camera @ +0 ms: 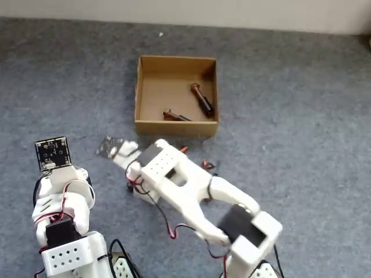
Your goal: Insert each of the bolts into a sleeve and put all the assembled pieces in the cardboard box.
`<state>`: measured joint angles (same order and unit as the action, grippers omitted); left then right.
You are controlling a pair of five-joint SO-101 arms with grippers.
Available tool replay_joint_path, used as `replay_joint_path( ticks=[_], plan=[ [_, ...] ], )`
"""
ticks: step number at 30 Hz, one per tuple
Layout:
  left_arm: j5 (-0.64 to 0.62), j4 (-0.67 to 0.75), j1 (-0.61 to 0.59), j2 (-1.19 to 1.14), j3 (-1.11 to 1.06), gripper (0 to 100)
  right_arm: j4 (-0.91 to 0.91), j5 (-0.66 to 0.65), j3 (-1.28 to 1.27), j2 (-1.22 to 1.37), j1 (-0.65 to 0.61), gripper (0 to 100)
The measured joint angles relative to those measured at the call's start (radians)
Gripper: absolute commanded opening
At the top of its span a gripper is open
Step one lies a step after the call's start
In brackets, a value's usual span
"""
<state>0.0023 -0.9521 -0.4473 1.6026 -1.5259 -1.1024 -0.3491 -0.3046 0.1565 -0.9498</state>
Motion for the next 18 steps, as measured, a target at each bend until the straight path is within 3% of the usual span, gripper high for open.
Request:
replay_joint_path(
  ticks=[11,18],
  plan=[
    [0.000,0.003,0.000,0.000,0.000,2,-0.025,0.002,-0.189,-0.499,0.072,0.5],
    [0.000,0.005,0.000,0.000,0.000,2,-0.025,0.083,-0.331,-0.796,0.080,0.5]
  ],
)
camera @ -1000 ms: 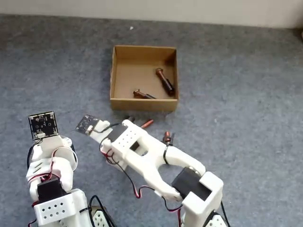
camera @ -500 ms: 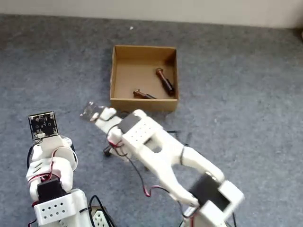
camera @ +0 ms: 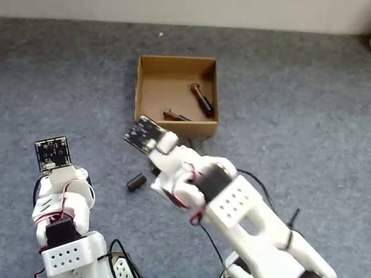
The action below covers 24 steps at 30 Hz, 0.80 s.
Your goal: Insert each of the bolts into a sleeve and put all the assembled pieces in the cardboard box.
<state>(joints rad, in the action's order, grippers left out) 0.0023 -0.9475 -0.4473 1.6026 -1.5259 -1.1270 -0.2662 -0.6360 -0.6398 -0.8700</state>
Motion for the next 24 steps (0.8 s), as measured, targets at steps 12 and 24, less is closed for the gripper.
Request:
replay_joint_path(
  ticks=[12,24],
  plan=[
    [0.028,0.000,0.057,0.000,0.041,1,0.137,0.169,-0.356,-0.385,0.316,0.5],
    [0.190,-0.091,0.491,-0.029,0.239,2,0.457,0.368,-0.569,-0.643,0.786,0.5]
  ],
)
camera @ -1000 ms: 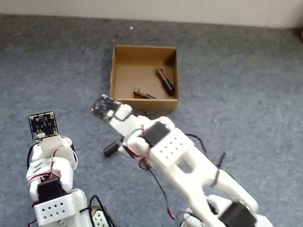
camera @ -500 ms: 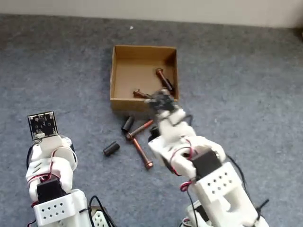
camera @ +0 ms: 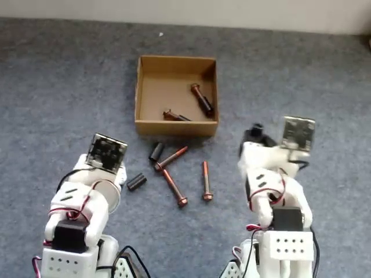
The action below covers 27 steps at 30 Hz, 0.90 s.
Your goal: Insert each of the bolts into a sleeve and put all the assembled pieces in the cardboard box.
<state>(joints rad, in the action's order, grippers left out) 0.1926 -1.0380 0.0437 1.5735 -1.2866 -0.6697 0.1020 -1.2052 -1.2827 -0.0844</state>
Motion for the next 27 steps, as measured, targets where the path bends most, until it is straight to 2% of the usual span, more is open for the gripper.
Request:
replay_joint_path(
  ticks=[4,8,13,17,21,27],
  plan=[
    [0.040,0.000,0.087,-0.180,0.095,2,0.052,0.034,-0.040,-0.051,0.075,0.5],
    [0.213,0.000,0.192,-0.422,0.195,3,0.103,0.034,-0.068,-0.068,0.109,0.5],
    [0.445,0.000,0.261,-0.738,0.313,17,0.118,0.037,-0.071,-0.069,0.141,0.5],
    [0.568,-0.008,0.272,-0.942,0.397,17,0.118,0.037,-0.071,-0.069,0.169,0.5],
    [0.721,-0.080,0.281,-1.109,0.509,17,0.118,0.037,-0.071,-0.075,0.198,0.5],
    [0.865,-0.232,0.311,-1.339,0.712,17,0.118,0.037,-0.071,-0.075,0.204,0.5]
  ],
)
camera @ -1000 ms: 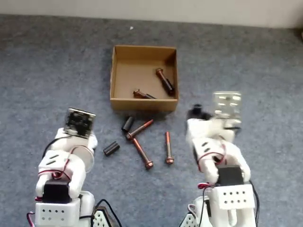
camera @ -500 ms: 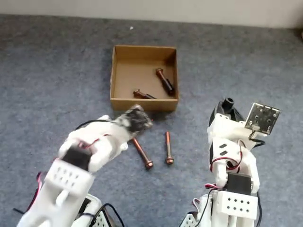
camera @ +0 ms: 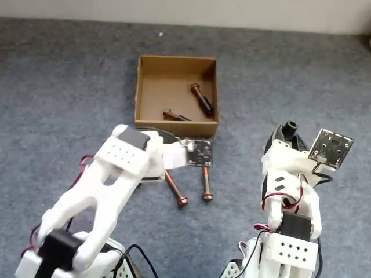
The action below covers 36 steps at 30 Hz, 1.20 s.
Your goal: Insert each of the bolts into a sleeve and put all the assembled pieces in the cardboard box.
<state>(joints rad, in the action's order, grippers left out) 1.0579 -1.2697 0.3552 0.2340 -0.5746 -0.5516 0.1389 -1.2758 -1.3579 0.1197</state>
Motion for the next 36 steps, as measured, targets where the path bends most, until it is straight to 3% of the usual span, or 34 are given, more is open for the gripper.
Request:
replay_joint_path(
  ticks=[11,33,36],
  plan=[
    [0.071,-0.048,0.219,-0.187,0.066,17,0.000,0.000,0.000,0.000,0.003,0.5],
    [0.107,0.103,0.224,-0.385,0.103,15,0.000,0.000,0.000,0.000,0.003,0.5],
    [0.100,0.101,0.224,-0.385,0.103,10,0.000,0.000,0.000,0.000,0.003,0.5]
  ],
)
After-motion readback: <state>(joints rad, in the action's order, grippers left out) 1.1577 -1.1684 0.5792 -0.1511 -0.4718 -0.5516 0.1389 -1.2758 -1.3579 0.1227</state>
